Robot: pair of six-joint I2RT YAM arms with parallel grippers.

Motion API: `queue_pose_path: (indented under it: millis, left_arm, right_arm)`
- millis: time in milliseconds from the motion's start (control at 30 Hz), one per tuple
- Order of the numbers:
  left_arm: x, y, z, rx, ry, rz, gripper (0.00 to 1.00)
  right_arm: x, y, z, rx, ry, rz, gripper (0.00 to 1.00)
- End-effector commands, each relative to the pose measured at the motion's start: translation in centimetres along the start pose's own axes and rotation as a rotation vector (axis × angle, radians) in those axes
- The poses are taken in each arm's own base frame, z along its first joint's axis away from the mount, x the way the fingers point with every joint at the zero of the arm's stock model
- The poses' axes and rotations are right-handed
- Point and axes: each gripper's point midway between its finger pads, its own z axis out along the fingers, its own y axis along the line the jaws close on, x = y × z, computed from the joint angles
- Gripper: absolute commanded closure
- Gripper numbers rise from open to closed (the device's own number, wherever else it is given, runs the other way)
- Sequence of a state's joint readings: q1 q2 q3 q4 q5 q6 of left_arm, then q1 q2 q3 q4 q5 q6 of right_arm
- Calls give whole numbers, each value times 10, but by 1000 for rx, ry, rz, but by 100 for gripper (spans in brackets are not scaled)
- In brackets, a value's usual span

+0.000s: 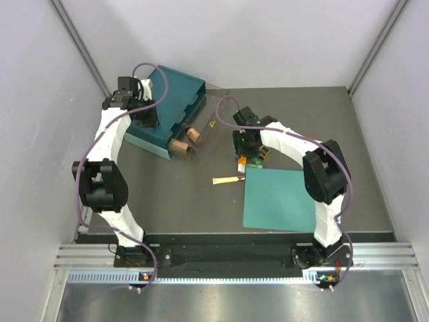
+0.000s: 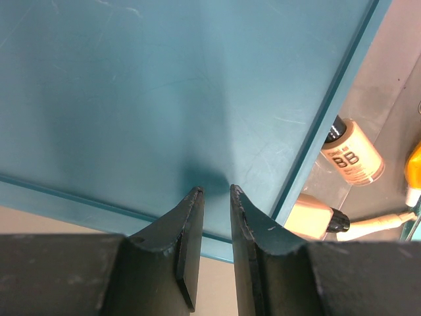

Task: Organize the makeup

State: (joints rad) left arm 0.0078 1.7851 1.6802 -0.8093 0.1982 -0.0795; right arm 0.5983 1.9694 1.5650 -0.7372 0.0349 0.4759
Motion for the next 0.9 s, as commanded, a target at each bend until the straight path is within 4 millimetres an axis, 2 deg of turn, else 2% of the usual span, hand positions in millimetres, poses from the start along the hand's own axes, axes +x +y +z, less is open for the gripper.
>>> queue_pose_path:
  millis: [0,133,233,267,300,333,467,567,700,800,833,867]
  left_arm:
    - [67,15,19,-46,244,-40,71]
    - [67,15,19,-46,246,-39,71]
    - [67,17,18,-54,244,-31,71]
    - [66,17,18,-55,243,-29,71]
    - [66,18,17,-59,242,-30,71]
    - [66,18,17,-59,242,-30,71]
    - [67,18,17,-62,246,-31,71]
    - [67,18,17,-61,247,-29,71]
    - [66,18,17,-62,243,-30,71]
    - [65,18,17,-59,242,-30,71]
    - [65,17,17,-60,244,-29,71]
    - [64,17,17,-56,241,-29,71]
  right_arm:
    - [-11,-9,12,23,-13,37,53]
    - [-7,-15,29,44,13,37,55]
    - [-9,-14,34,35,4,34,60]
    - [-7,-14,35,35,7,31,78]
    - [-7,-13,36,31,8,30,85]
    - [-9,-13,38,26,3,31,100]
    - [-11,-9,37,7,-1,30,100]
    - [-25,-4,23,-17,-46,31,100]
    - [-53,6,-5,-67,-125,45,100]
    - [-82,14,-29,-105,-203,55,100]
    - [-95,25,-43,-157,-233,54,100]
    - [-104,29,-51,-174,-257,52,100]
